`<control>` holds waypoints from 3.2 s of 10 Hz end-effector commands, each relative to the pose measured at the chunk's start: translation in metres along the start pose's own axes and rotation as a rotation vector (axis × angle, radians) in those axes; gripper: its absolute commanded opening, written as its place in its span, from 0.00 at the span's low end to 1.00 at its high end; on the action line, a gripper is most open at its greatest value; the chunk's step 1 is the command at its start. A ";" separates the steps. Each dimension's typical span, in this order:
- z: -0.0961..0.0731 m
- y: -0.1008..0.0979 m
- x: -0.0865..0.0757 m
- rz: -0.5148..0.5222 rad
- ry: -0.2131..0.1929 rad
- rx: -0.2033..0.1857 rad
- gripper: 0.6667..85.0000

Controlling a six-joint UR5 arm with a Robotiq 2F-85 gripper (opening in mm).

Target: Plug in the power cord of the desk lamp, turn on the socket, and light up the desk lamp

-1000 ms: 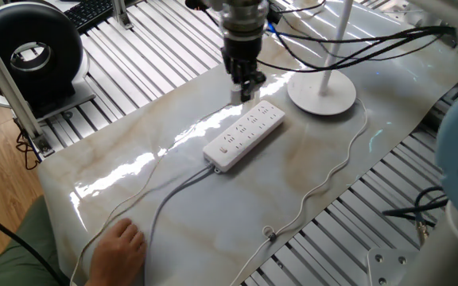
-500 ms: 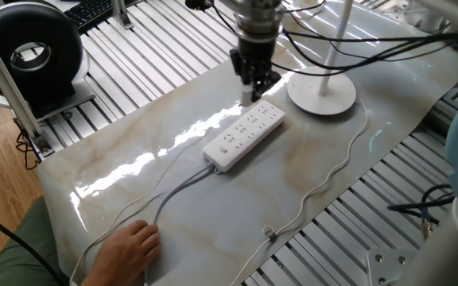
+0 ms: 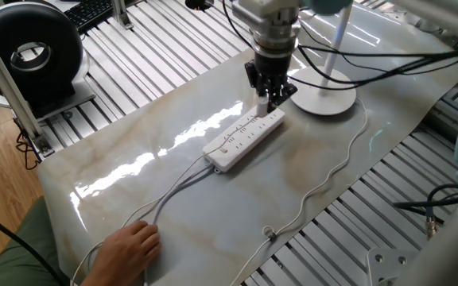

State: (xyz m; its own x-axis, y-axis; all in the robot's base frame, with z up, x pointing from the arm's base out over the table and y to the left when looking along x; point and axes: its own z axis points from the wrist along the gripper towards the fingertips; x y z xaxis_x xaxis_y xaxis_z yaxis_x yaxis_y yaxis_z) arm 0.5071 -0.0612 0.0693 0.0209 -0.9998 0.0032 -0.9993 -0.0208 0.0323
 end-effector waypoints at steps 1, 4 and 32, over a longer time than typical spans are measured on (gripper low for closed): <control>0.007 -0.001 0.003 -0.010 0.003 0.014 0.00; 0.007 -0.001 0.006 -0.024 0.008 0.023 0.00; 0.003 -0.009 0.013 -0.170 -0.014 0.029 0.00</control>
State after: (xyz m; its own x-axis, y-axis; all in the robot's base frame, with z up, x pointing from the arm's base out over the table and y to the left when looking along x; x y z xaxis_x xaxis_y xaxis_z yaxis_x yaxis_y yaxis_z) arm 0.5103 -0.0693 0.0631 0.1711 -0.9853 -0.0005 -0.9852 -0.1711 0.0081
